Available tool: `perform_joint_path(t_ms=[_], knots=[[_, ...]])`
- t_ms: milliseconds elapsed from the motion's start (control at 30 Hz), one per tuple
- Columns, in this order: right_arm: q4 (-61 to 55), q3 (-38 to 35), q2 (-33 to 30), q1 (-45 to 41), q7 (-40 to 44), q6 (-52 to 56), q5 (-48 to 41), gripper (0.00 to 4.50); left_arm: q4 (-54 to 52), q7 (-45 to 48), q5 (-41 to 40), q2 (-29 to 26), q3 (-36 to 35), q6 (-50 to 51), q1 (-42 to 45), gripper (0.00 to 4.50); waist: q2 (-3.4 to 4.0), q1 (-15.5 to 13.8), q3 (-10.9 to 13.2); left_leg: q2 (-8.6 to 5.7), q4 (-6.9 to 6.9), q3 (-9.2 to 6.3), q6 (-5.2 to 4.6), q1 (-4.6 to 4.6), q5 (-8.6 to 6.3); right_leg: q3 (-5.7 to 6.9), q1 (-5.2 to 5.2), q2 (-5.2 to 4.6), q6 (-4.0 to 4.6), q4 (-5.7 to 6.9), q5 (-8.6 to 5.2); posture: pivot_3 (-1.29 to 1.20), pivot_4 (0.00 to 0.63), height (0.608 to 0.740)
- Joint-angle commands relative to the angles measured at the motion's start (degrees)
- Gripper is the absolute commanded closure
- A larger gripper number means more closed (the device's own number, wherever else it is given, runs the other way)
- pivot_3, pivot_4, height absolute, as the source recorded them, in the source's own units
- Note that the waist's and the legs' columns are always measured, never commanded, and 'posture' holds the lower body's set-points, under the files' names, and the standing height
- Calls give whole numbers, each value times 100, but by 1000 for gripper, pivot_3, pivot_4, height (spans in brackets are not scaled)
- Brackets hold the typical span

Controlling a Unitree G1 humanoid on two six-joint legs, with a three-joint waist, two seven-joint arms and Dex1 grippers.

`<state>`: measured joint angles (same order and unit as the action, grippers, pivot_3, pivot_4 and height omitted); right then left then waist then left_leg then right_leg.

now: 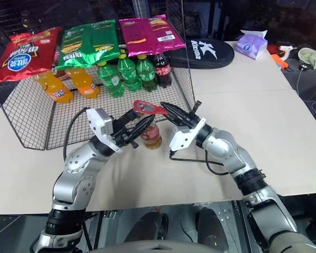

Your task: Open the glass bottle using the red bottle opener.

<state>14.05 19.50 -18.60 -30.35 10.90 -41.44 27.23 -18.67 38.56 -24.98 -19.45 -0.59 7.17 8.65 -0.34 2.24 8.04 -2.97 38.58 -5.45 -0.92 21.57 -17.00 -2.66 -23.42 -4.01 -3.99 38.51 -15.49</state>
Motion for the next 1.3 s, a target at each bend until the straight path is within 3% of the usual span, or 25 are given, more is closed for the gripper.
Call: perform_joint_path(t_ms=[33, 200, 633, 900, 1300], knots=[[633, 625, 159, -139, 573, -567, -324, 4500, 121, 40, 39, -18, 166, 167, -52, 2867, 1, 8, 0, 1, -2, 0, 0, -5, 0, 0, 4, 0, 0, 0, 0, 0, 150, 740], [1389, 729, 424, -329, 435, -958, -249, 4500, 123, 23, 36, 9, 183, 187, -33, 2867, 4, 12, -1, 7, -33, 6, -2, -101, -2, -3, 99, 7, 1, -37, -1, 0, 150, 740], [2400, 685, 732, -703, -172, -1657, 202, 4500, 159, 45, 66, 93, 198, 241, 3, 2867, 6, 19, -1, 12, -51, 3, -2, -169, -3, -3, 162, 11, 2, -53, -1, 0, 150, 740], [2282, 767, 395, -937, -380, -1991, 744, 4500, 211, 74, 79, 109, 214, 244, 38, 2867, 9, 13, 0, 11, -52, 3, -2, -169, -3, -3, 162, 10, 2, -54, -1, 0, 150, 740], [2649, 637, -450, -2113, -909, -2336, 1527, 4500, 278, 90, 155, 158, 236, 174, 47, 2867, 10, 4, 3, 10, -58, 4, -2, -166, -2, -3, 163, 8, 2, -62, -1, 0, 150, 740]])
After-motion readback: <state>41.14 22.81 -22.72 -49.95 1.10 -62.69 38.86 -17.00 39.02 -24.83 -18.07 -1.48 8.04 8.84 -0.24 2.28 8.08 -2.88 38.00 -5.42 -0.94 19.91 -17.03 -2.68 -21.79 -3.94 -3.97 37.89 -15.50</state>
